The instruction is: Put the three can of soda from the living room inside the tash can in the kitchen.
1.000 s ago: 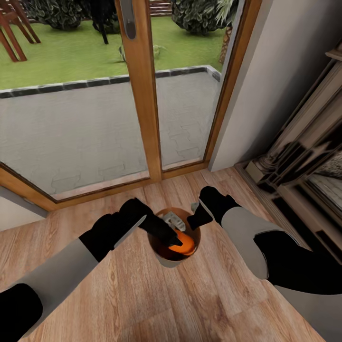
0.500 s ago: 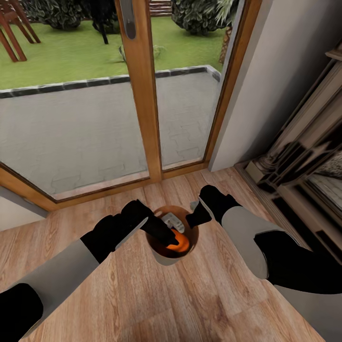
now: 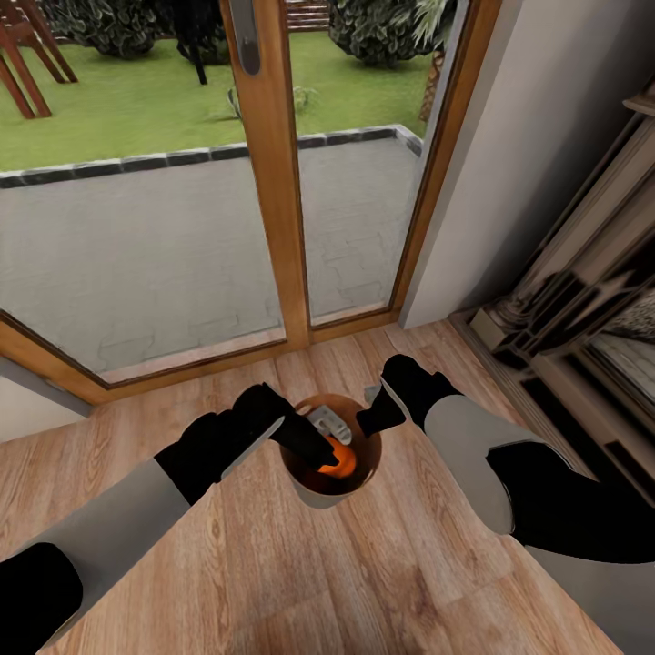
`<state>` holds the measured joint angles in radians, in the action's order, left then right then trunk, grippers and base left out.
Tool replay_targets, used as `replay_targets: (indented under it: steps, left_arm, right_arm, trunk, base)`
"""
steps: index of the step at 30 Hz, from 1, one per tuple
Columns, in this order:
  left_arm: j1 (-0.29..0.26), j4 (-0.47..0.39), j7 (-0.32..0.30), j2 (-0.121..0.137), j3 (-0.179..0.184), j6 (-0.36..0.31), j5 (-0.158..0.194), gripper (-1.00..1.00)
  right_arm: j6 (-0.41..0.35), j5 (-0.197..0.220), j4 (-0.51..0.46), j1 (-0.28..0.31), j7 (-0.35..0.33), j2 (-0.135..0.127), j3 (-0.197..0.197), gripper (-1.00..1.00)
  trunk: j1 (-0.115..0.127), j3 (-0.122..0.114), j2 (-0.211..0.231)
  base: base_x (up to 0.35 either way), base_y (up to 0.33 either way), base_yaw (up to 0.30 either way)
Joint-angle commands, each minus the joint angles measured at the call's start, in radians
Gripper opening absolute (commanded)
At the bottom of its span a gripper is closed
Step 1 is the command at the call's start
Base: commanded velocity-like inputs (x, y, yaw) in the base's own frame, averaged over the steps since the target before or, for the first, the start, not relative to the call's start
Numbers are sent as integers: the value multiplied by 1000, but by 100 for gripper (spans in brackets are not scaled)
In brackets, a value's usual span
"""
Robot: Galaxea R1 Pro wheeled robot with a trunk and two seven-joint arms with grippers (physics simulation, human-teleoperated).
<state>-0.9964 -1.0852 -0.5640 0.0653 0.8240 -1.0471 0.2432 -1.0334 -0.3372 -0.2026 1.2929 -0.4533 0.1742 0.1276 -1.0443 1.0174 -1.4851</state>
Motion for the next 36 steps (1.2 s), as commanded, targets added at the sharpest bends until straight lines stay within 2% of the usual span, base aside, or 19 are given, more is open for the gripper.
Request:
replay_targets:
  steps: [1, 2, 3, 12, 19, 21, 22, 23, 24, 25, 26, 27, 29, 32, 33, 34, 35, 36]
  left_arm:
    - [0, 0, 10, 0, 4, 0, 1, -100]
    - [0, 0, 15, 0, 5, 0, 1, -100]
    - [1, 0, 22, -1, 7, 0, 2, 100]
    - [2, -2, 34, 0, 13, 0, 3, 100]
    - [3, -35, 29, 14, 5, 0, 9, 100]
    - [4, -71, 27, 36, -2, 0, 12, 100]
    - [5, -103, 26, 61, -13, 0, 15, 100]
    - [5, -141, 25, 93, -39, 0, 17, 100]
    - [5, -162, 23, 110, -58, 0, 18, 100]
    - [6, -204, 14, 147, -104, 0, 22, 100]
    - [6, -226, 4, 165, -132, 0, 23, 100]
    - [17, -282, -41, 216, -222, 0, 26, 100]
    - [30, -307, -78, 245, -283, 0, 27, 100]
    - [76, -339, -175, 314, -460, 10, 27, 100]
    - [83, -341, -189, 327, -489, 16, 27, 100]
    - [95, -343, -218, 349, -547, 26, 26, 100]
    - [101, -344, -231, 357, -574, 31, 25, 100]
    - [116, -344, -249, 368, -626, 38, 22, 100]
  right_arm:
    - [-7, 37, 0, 0, -5, 0, -13, -100]
    - [-7, 37, 0, 0, -5, 0, -13, -100]
    - [-7, 37, 0, 0, -5, 0, -13, -100]
    - [-7, 36, 0, 0, -5, 0, -13, -100]
    - [-7, 34, 1, 0, -5, 0, -13, -100]
    - [-7, 33, 1, 0, -4, 0, -13, -100]
    - [-7, 32, 1, 0, -3, 0, -13, -100]
    - [-7, 31, 2, 0, -3, 0, -13, -100]
    - [-7, 31, 2, 0, -3, 0, -13, -100]
    - [-7, 31, 2, 0, -3, 0, -14, -100]
    - [-7, 31, 2, 0, -2, 0, -14, -100]
    - [-7, 31, 2, 0, -3, -2, -16, -100]
    - [-7, 31, 2, 0, -4, -4, -16, -100]
    - [-6, 31, 7, 0, -5, -7, -18, -100]
    - [-6, 32, 7, 0, -5, -7, -18, -100]
    - [-6, 32, 8, 0, -5, -8, -19, -100]
    - [-6, 33, 9, 0, -5, -9, -19, -100]
    - [-6, 33, 10, 0, -5, -9, -20, -100]
  trunk:
    - [0, 0, 0]
    - [0, 0, 0]
    - [0, 0, 0]
    - [0, 0, 0]
    - [0, 0, 0]
    - [0, 0, 0]
    - [0, 0, 0]
    - [0, 0, 0]
    - [0, 0, 0]
    - [0, 0, 0]
    - [0, 0, 0]
    - [0, 0, 0]
    - [0, 0, 0]
    - [0, 0, 0]
    - [0, 0, 0]
    - [0, 0, 0]
    - [0, 0, 0]
    - [0, 0, 0]
  base:
    - [0, 0, 0]
    - [0, 0, 0]
    - [0, 0, 0]
    - [0, 0, 0]
    - [0, 0, 0]
    - [0, 0, 0]
    - [0, 0, 0]
    - [0, 0, 0]
    - [0, 0, 0]
    - [0, 0, 0]
    - [0, 0, 0]
    - [0, 0, 0]
    - [0, 0, 0]
    - [0, 0, 0]
    - [0, 0, 0]
    - [0, 0, 0]
    - [0, 0, 0]
    - [0, 0, 0]
